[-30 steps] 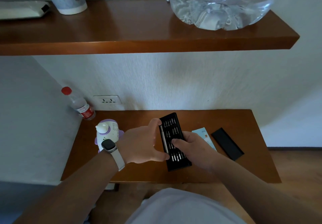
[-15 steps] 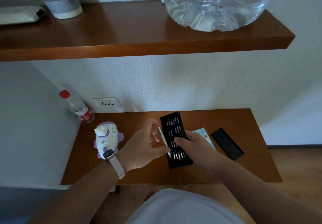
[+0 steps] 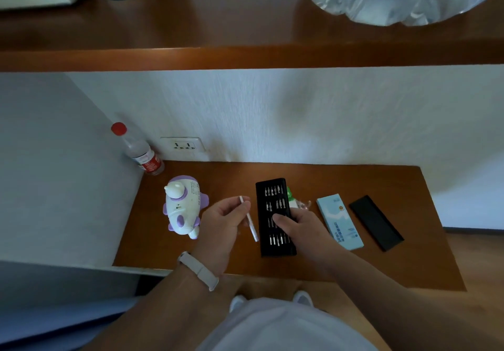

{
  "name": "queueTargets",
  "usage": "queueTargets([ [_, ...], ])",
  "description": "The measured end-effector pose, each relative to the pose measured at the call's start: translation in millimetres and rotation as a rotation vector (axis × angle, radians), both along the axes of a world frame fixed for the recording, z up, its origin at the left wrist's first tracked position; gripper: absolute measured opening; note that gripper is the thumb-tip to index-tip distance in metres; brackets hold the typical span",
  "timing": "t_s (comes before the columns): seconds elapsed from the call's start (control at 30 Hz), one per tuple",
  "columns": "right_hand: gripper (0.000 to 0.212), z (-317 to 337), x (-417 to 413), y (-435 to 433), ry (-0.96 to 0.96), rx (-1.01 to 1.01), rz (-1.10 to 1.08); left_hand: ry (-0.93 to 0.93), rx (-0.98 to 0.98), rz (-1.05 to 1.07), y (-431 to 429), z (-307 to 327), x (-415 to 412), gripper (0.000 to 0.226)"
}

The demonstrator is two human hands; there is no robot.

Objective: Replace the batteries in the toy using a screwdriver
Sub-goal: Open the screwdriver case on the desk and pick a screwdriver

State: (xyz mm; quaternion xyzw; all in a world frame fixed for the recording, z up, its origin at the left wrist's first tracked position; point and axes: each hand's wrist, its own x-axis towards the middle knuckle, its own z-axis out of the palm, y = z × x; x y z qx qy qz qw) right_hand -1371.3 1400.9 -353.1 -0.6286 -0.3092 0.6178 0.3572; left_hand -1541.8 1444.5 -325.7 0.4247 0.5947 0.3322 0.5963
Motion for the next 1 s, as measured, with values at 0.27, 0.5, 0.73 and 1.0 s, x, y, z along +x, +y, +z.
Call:
queueTargets([
  [0.27,0.03,-65.2,-29.0,29.1,-0.151,-0.147,0.111,0.028,-0.14,0.11,9.1,-28.2,-33.1,0.016],
  [0.5,0.035,-107.2,-57.0,56.2,-0.282,-0.213,0.226,0.027,-0.183,0.033,1.8,-46.8,-67.0,0.015],
  [0.73,0.034,-130.5,-55.1,65.2,-0.412,-0.234,0.155,0.022,-0.192,-0.064,11.5,-58.8,-80.2,0.015],
  [1.0,0.033,-128.3,-51.4,61.7,-0.68,-0.322,0.115,-0.037,-0.189,-0.123,26.5,-61.3,-76.0,0.015],
])
